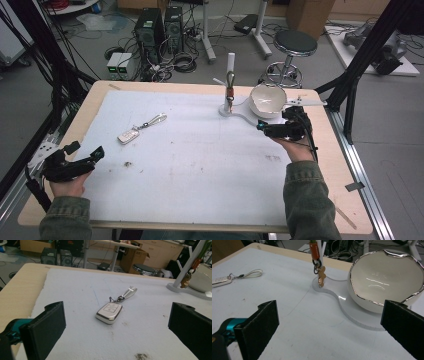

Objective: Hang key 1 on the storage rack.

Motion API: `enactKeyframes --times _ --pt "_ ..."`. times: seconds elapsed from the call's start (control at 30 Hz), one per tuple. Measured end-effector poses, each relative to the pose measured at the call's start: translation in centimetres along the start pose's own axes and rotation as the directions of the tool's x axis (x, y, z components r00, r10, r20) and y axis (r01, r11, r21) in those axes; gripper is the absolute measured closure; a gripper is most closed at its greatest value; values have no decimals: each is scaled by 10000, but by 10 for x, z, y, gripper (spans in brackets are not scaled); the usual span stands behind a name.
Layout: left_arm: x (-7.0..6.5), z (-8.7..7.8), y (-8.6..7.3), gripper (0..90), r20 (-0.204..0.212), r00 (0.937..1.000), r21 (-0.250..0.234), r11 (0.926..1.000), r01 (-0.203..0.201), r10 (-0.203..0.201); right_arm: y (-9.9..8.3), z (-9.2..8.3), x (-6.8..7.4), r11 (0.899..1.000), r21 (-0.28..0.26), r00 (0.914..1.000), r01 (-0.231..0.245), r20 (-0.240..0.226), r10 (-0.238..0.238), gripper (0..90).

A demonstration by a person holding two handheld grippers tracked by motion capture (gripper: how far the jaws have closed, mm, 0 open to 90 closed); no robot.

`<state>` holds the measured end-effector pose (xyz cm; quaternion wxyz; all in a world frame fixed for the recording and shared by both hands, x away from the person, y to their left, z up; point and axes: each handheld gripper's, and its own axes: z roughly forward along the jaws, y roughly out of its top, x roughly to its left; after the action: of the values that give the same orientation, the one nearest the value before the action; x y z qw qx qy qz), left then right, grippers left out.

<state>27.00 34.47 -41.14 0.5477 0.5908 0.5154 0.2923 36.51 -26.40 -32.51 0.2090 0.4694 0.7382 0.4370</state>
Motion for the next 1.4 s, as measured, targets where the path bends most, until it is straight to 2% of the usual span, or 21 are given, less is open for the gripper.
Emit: enactKeyframes --times 0.13,0.47,0.63,0.7,0.77,1.2,1.4 --pt "0 0 0 17 -1 10000 6 10000 -3 3 -7 -4 -1 9999 -110 9999 -130 99 131 6" --pt "0 0 0 17 10 10000 19 10000 -15 15 -28 -12 -1 9998 -174 9995 -19 309 24 6" --pt "0 0 0 17 2 10000 29 10000 11 -11 -39 -15 -2 9996 -239 9994 -165 313 173 5" --pt "0 0 0 17 -2 10000 24 10000 6 -6 -42 -17 -3 9997 -249 9992 26 410 -16 5" --pt "0 0 0 17 4 10000 27 10000 -8 8 -44 -18 -3 9993 -363 9995 -53 298 64 5" --pt "0 0 0 17 -11 10000 31 10000 1 -1 -63 -23 -3 9977 -669 9990 -102 427 131 5" --pt "0 0 0 17 -1 10000 32 10000 -12 12 -78 -24 -4 9970 -758 9987 -148 478 185 6"
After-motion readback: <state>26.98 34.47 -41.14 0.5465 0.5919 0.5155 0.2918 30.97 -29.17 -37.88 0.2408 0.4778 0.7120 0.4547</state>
